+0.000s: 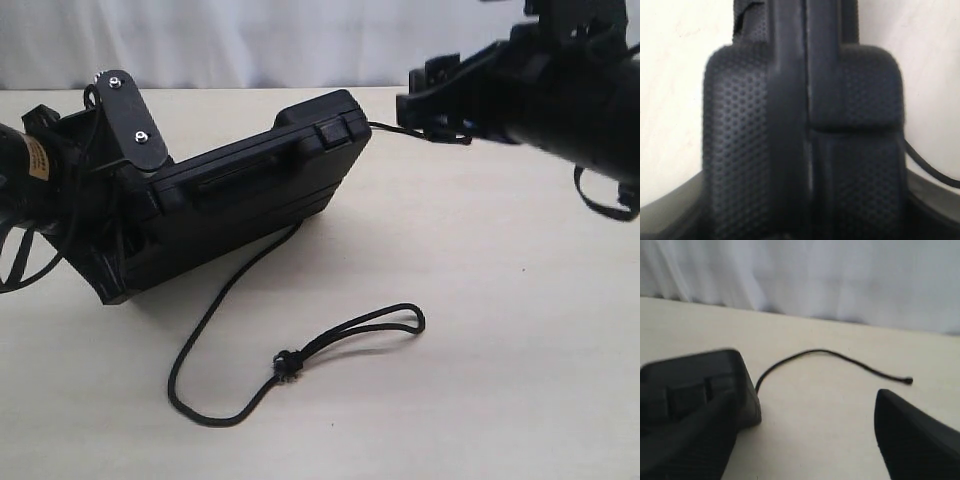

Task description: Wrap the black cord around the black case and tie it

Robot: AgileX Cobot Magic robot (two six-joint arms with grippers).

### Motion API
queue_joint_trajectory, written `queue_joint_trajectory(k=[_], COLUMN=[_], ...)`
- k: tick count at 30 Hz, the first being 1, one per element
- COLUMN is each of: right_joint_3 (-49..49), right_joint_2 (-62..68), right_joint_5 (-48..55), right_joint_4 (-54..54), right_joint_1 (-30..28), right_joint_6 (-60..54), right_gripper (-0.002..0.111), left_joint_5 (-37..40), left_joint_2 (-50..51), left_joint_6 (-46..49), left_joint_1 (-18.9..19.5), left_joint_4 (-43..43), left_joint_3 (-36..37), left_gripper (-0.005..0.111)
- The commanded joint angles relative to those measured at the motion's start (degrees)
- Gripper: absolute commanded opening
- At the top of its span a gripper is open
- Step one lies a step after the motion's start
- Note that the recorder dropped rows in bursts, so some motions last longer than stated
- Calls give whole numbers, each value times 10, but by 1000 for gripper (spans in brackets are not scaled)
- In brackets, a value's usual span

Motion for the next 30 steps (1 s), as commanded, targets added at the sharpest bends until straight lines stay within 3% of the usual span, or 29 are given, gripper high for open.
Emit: queue_joint_trajectory(k=[1,6,8,10,14,16,19,25,27,30], right_joint_3=[70,106,101,78,25,19,52,184,198,186], right_joint_2=[-3,3,11,23,54,66,75,83,99,144], right_joint_5=[40,362,462,527,595,626,607,250,174,117], right_joint_4=[3,3,-46,-223,-698,-804,-742,-475,-385,-351], right_joint_1=[-9,-91,-124,-153,-166,-166,-154,-9,41,103], right_joint_6=[87,146,187,321,754,872,894,894,891,894], right_gripper=[70,67,63,57,55,55,55,55,55,55], left_joint_5=[18,16,16,17,18,18,18,18,18,18], left_joint_2=[-2,-2,-2,-2,-2,-2,-2,-2,-2,-2], left_joint_6=[-7,-7,-7,-7,-7,-7,-8,-21,-21,-21], left_joint_1=[-1,-1,-1,-1,-1,-1,-1,-1,-1,-1], left_joint_4=[-7,-7,-7,-7,-7,-7,-7,-7,-7,-7], left_joint_3=[0,0,0,0,0,0,0,0,0,0], left_gripper=[0,0,0,0,0,0,0,0,0,0])
